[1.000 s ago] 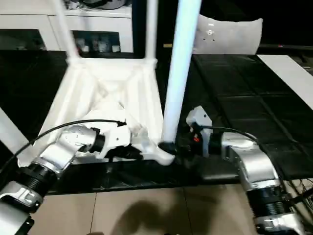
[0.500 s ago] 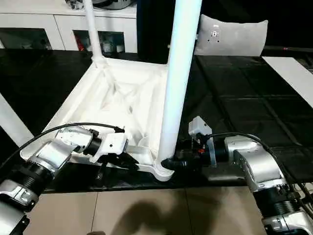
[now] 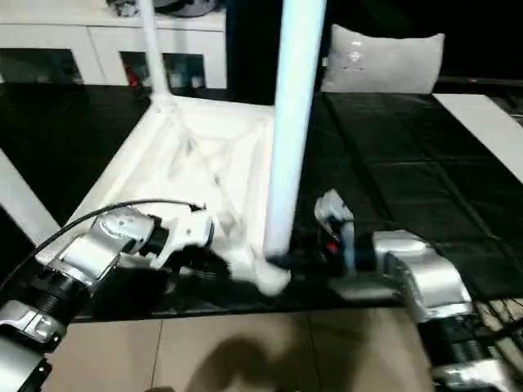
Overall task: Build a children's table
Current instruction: Rotate leg to tighten
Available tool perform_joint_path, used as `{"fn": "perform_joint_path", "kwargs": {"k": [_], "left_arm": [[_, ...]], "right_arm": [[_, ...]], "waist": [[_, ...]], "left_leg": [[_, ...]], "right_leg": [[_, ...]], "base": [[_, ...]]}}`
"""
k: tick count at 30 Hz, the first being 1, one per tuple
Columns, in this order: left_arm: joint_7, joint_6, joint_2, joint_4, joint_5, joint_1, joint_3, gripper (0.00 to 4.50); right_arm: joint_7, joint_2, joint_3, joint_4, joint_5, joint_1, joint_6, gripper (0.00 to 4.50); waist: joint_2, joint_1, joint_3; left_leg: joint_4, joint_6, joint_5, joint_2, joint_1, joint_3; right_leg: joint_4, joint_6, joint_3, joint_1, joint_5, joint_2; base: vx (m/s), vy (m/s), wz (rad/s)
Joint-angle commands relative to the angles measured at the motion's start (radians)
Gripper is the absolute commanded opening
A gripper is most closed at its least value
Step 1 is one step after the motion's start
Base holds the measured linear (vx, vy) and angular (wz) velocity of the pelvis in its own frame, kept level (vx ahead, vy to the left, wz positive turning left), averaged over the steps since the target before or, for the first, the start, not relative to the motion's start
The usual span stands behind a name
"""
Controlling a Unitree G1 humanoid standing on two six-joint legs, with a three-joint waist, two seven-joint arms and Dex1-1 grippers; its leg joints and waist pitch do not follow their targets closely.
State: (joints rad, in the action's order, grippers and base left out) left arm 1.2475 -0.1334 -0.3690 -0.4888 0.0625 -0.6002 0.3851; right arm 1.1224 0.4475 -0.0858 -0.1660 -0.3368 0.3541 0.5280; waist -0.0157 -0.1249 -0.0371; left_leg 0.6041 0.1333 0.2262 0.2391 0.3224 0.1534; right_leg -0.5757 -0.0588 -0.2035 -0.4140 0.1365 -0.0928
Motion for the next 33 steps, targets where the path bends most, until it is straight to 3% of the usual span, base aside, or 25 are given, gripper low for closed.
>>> {"fn": "perform_joint_path", "kwargs": {"k": [1, 2, 3, 4, 5, 6, 7, 8, 10, 11, 13, 15, 19, 21, 24, 26, 29, 33], "left_arm": [[-0.110, -0.080, 0.092, 0.043, -0.011, -0.020, 0.003, 0.00], [-0.143, -0.113, 0.109, 0.051, -0.012, -0.020, -0.006, 0.00], [-0.169, -0.142, 0.126, 0.060, -0.016, -0.019, -0.015, 0.00], [-0.234, -0.189, 0.165, 0.072, -0.011, -0.018, -0.027, 0.00], [-0.267, -0.212, 0.185, 0.077, -0.007, -0.017, -0.033, 0.00], [-0.296, -0.227, 0.202, 0.077, -0.004, -0.017, -0.040, 0.00], [-0.296, -0.227, 0.202, 0.077, -0.004, -0.017, -0.040, 0.00], [-0.341, -0.234, 0.225, 0.067, 0.000, -0.021, -0.052, 0.00], [-0.404, -0.237, 0.258, 0.053, 0.010, -0.028, -0.069, 0.00], [-0.428, -0.232, 0.270, 0.048, 0.023, -0.030, -0.071, 0.00], [-0.443, -0.225, 0.277, 0.048, 0.036, -0.030, -0.065, 0.00], [-0.440, -0.216, 0.269, 0.056, 0.041, -0.025, -0.057, 0.00], [-0.424, -0.182, 0.234, 0.048, 0.054, -0.021, -0.041, 0.00], [-0.403, -0.153, 0.212, 0.034, 0.056, -0.020, -0.038, 0.00], [-0.363, -0.113, 0.186, 0.024, 0.053, -0.018, -0.033, 0.00], [-0.273, -0.041, 0.134, 0.022, 0.049, -0.011, -0.009, 0.00], [-0.191, 0.006, 0.093, 0.021, 0.039, -0.008, 0.014, 0.00], [-0.055, 0.121, 0.034, 0.003, 0.043, -0.008, 0.069, 0.00]], "right_arm": [[-0.201, -0.085, 0.028, -0.020, 0.018, 0.063, 0.028, 2.01], [-0.269, -0.112, 0.043, -0.034, 0.032, 0.074, 0.034, 2.01], [-0.314, -0.132, 0.051, -0.042, 0.040, 0.081, 0.040, 1.99], [-0.408, -0.176, 0.063, -0.052, 0.068, 0.089, 0.039, 1.98], [-0.460, -0.201, 0.074, -0.057, 0.081, 0.093, 0.045, 1.96], [-0.499, -0.222, 0.083, -0.061, 0.089, 0.097, 0.047, 1.96], [-0.499, -0.222, 0.083, -0.061, 0.089, 0.097, 0.047, 1.96], [-0.546, -0.244, 0.094, -0.068, 0.100, 0.101, 0.035, 1.96], [-0.595, -0.267, 0.094, -0.078, 0.121, 0.101, -0.009, 1.96], [-0.594, -0.278, 0.096, -0.083, 0.116, 0.099, -0.028, 1.96], [-0.589, -0.293, 0.103, -0.082, 0.102, 0.093, -0.038, 2.63], [-0.571, -0.286, 0.101, -0.059, 0.096, 0.080, -0.034, 2.63], [-0.510, -0.253, 0.106, -0.039, 0.084, 0.063, -0.054, 3.07], [-0.462, -0.219, 0.108, -0.039, 0.074, 0.057, -0.070, 3.22], [-0.394, -0.173, 0.099, -0.041, 0.067, 0.051, -0.094, 3.51], [-0.268, -0.096, 0.069, -0.026, 0.066, 0.036, -0.119, 3.73], [-0.181, -0.032, 0.033, -0.024, 0.085, 0.028, -0.138, 3.95], [-0.063, 0.036, -0.008, -0.077, 0.109, 0.048, -0.195, 3.95]], "waist": [[-0.004, 0.007, 0.059], [-0.004, 0.037, 0.061], [0.001, 0.043, 0.063], [0.009, 0.060, 0.066], [0.020, 0.077, 0.066], [0.021, 0.085, 0.068], [0.015, 0.097, 0.068], [0.009, 0.100, 0.068], [0.004, 0.102, 0.068], [0.003, 0.100, 0.070], [0.008, 0.096, 0.072], [0.007, 0.091, 0.076], [0.010, 0.071, 0.082], [0.006, 0.069, 0.082], [0.003, 0.056, 0.077], [0.005, 0.047, 0.071], [0.004, 0.035, 0.068], [0.001, 0.026, 0.069]], "left_leg": [[-0.054, -0.036, 0.147, -0.024, 0.014, 0.022], [-0.045, -0.028, 0.186, -0.026, 0.022, 0.017], [-0.043, -0.034, 0.201, -0.025, 0.016, 0.016], [-0.050, -0.045, 0.211, -0.010, 0.023, 0.008], [-0.064, -0.052, 0.229, 0.019, 0.024, -0.007], [-0.069, -0.054, 0.243, 0.030, 0.027, -0.013], [-0.069, -0.049, 0.247, 0.026, 0.029, -0.013], [-0.058, -0.044, 0.218, -0.002, 0.021, 0.001], [-0.055, -0.054, 0.186, -0.017, 0.021, 0.007], [-0.057, -0.073, 0.148, -0.018, 0.024, 0.008], [-0.059, -0.085, 0.121, -0.013, 0.027, 0.007], [-0.060, -0.094, 0.085, -0.009, 0.030, 0.006], [-0.059, -0.119, -0.012, 0.001, 0.032, 0.003], [-0.057, -0.126, -0.017, -0.001, 0.034, 0.005], [-0.058, -0.129, 0.012, -0.006, 0.031, 0.015], [-0.061, -0.115, 0.070, -0.009, 0.024, 0.017], [-0.062, -0.095, 0.108, -0.010, 0.018, 0.019], [-0.064, -0.092, 0.117, -0.006, 0.013, 0.018]], "right_leg": [[0.115, 0.099, 0.033, 0.066, 0.533, -0.046], [0.131, 0.143, 0.007, 0.072, 0.565, -0.039], [0.139, 0.152, 0.000, 0.073, 0.571, -0.039], [0.139, 0.150, -0.003, 0.087, 0.537, -0.043], [0.134, 0.117, 0.003, 0.097, 0.483, -0.054], [0.123, 0.103, 0.009, 0.103, 0.453, -0.060], [0.114, 0.085, 0.021, 0.101, 0.427, -0.064], [0.125, 0.073, 0.019, 0.090, 0.448, -0.065], [0.127, 0.059, 0.019, 0.085, 0.457, -0.065], [0.121, 0.045, 0.023, 0.084, 0.441, -0.062], [0.115, 0.031, 0.029, 0.086, 0.413, -0.062], [0.103, 0.012, 0.037, 0.088, 0.353, -0.061], [0.071, -0.043, 0.051, 0.089, 0.215, -0.064], [0.065, -0.053, 0.054, 0.091, 0.200, -0.064], [0.073, -0.043, 0.058, 0.085, 0.249, -0.061], [0.088, -0.011, 0.054, 0.081, 0.344, -0.059], [0.097, 0.021, 0.053, 0.076, 0.410, -0.056], [0.097, 0.023, 0.059, 0.072, 0.421, -0.057]], "base": [[0.000, 0.000, 0.00], [0.000, 0.000, 0.00], [0.000, 0.000, 0.00], [0.000, 0.000, 0.00], [0.000, 0.000, 0.00], [0.000, 0.000, 0.00], [0.000, 0.000, 0.00], [0.000, 0.000, 0.00], [0.000, 0.000, 0.00], [0.000, 0.000, 0.00], [0.000, 0.000, 0.00], [0.000, 0.000, 0.00], [0.000, 0.000, 0.00], [0.000, 0.000, 0.00], [0.000, 0.000, 0.00], [0.000, 0.000, 0.00], [0.000, 0.000, 0.00], [0.000, 0.000, 0.00]]}}
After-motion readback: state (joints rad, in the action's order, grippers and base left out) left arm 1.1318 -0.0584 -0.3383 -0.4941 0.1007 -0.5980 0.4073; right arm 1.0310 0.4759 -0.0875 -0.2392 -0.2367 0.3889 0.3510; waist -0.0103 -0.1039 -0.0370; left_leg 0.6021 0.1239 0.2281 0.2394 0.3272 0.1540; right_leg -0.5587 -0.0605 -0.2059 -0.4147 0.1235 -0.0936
